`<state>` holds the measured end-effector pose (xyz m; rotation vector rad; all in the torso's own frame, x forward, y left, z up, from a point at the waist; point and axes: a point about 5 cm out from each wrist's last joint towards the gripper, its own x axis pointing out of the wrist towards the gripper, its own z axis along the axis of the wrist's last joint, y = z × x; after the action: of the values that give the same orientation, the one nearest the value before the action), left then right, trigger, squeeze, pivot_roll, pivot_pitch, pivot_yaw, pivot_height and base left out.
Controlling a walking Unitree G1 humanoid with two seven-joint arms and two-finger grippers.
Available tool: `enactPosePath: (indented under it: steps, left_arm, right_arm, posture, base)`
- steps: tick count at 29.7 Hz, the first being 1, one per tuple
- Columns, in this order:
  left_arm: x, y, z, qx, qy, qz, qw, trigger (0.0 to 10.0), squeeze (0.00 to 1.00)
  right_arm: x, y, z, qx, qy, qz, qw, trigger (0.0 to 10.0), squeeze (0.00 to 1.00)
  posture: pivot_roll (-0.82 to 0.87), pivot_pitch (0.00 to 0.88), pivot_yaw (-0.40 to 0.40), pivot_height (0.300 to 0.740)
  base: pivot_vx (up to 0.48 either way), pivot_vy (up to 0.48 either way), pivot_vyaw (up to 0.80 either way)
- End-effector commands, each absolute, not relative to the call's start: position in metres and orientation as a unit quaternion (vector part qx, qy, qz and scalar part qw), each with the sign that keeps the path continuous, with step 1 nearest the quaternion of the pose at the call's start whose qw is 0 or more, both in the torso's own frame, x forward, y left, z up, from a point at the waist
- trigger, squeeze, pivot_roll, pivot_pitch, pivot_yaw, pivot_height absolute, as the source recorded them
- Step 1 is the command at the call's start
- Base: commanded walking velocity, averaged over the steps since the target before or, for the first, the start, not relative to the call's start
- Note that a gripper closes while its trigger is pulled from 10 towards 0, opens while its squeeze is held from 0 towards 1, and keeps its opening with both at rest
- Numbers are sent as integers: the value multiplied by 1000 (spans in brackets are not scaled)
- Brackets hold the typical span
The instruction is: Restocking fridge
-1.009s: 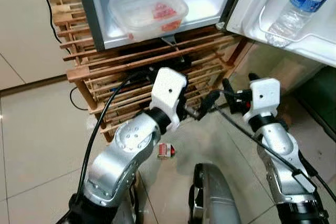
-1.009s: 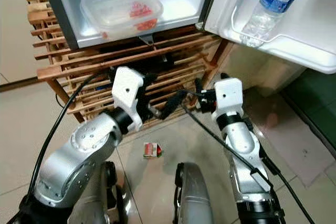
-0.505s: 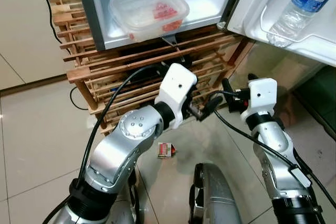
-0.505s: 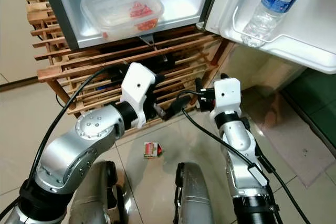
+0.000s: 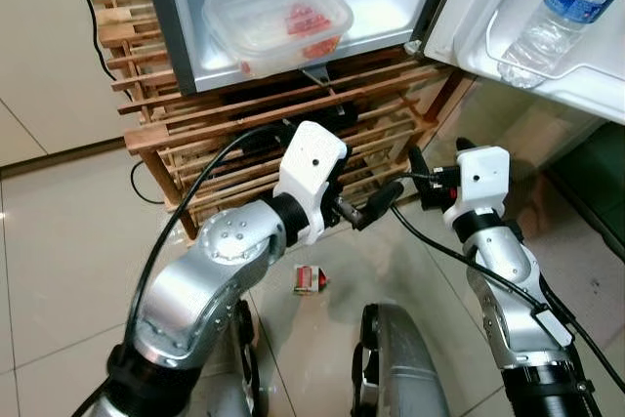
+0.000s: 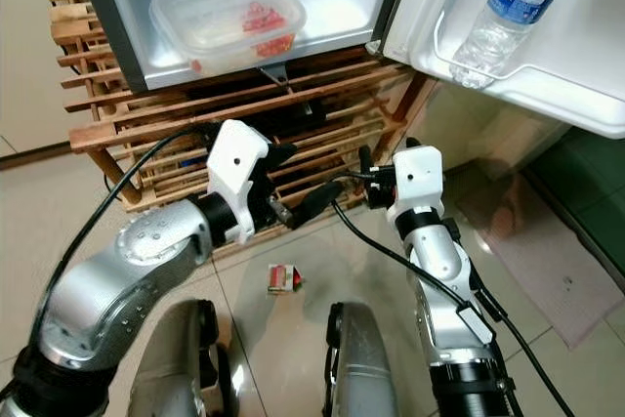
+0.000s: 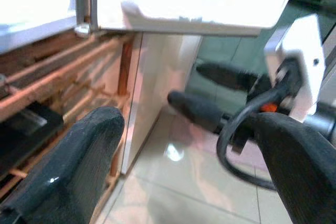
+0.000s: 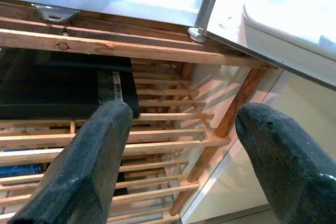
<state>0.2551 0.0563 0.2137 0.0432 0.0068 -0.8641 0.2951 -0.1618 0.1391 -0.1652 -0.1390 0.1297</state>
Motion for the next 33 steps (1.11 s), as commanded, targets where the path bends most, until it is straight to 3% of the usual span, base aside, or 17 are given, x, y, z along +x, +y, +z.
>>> enactPosePath:
  steps: [1, 11, 21, 26, 28, 31, 33]
  left_arm:
    - [248, 55, 218, 8, 7, -447, 895, 10000, 0]
    - [242, 56, 221, -15, 20, -460, 887, 10000, 0]
    - [246, 68, 247, -100, -10, -443, 891, 10000, 0]
    - [258, 77, 242, -77, -23, -381, 921, 10000, 0]
    - [268, 84, 235, -46, -29, -312, 949, 10000, 0]
    - [273, 88, 227, -18, -23, -278, 960, 10000, 0]
    - [282, 101, 201, 10, 14, -204, 979, 10000, 0]
  right_arm:
    - [297, -171, 137, -90, -66, 48, 993, 10000, 0]
    - [299, -171, 141, -92, -74, 54, 992, 10000, 0]
    - [295, -178, 136, -97, -65, 55, 992, 10000, 0]
    - [296, -177, 137, -86, -67, 44, 993, 10000, 0]
    - [295, -177, 137, -77, -68, 38, 994, 10000, 0]
    - [295, -177, 139, -69, -70, 34, 995, 10000, 0]
    - [295, -176, 147, -49, -82, 24, 995, 10000, 0]
  posture:
    - [76, 226, -107, 619]
    - [71, 244, -123, 619]
    - [71, 237, -131, 619]
    - [68, 219, -114, 619]
    - [68, 209, -107, 619]
    - [70, 201, -102, 619]
    - [68, 189, -89, 619]
  base:
    - [0, 0, 0]
    - [0, 0, 0]
    - [0, 0, 0]
    - [0, 0, 0]
    - [0, 0, 0]
    - [0, 0, 0]
    - [0, 0, 0]
